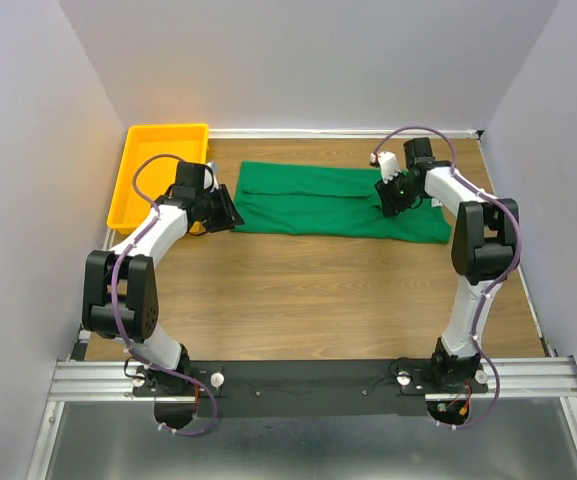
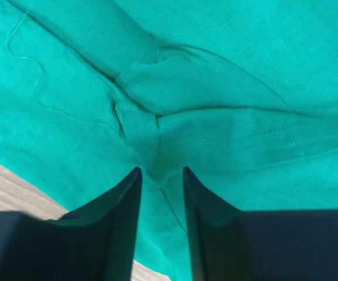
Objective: Fold and stack the t-shirts
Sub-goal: Fold the tshirt
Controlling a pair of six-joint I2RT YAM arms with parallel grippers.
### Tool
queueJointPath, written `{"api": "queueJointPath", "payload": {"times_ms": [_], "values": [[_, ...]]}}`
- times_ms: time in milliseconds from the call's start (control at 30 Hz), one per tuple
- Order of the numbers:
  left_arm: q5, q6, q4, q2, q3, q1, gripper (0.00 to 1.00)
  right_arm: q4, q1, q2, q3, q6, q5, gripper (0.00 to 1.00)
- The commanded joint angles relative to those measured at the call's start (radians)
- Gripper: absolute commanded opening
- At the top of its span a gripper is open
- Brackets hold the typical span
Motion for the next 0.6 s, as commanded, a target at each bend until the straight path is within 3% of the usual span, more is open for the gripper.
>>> {"api": "queueJointPath", "payload": {"times_ms": [0,133,300,367,567], "values": [[0.03,-0.01,0.022,-0.037,-0.024,0.005,0.42,0.027,0.01,0.032,0.024,-0.004,0.041,0.39],[0.029,-0.01,0.02,-0.038,-0.02,0.005,0.43,0.028,0.013,0.042,0.035,-0.005,0.044,0.31],[0.025,-0.005,0.014,-0.034,-0.009,0.005,0.42,0.03,0.016,0.041,0.055,-0.013,0.055,0.13],[0.025,-0.005,0.013,-0.032,-0.006,0.005,0.43,0.03,0.019,0.032,0.071,-0.022,0.058,0.01],[0.027,-0.004,0.01,-0.027,0.002,0.005,0.42,0.028,0.06,0.028,0.134,-0.051,0.084,0.01]]}}
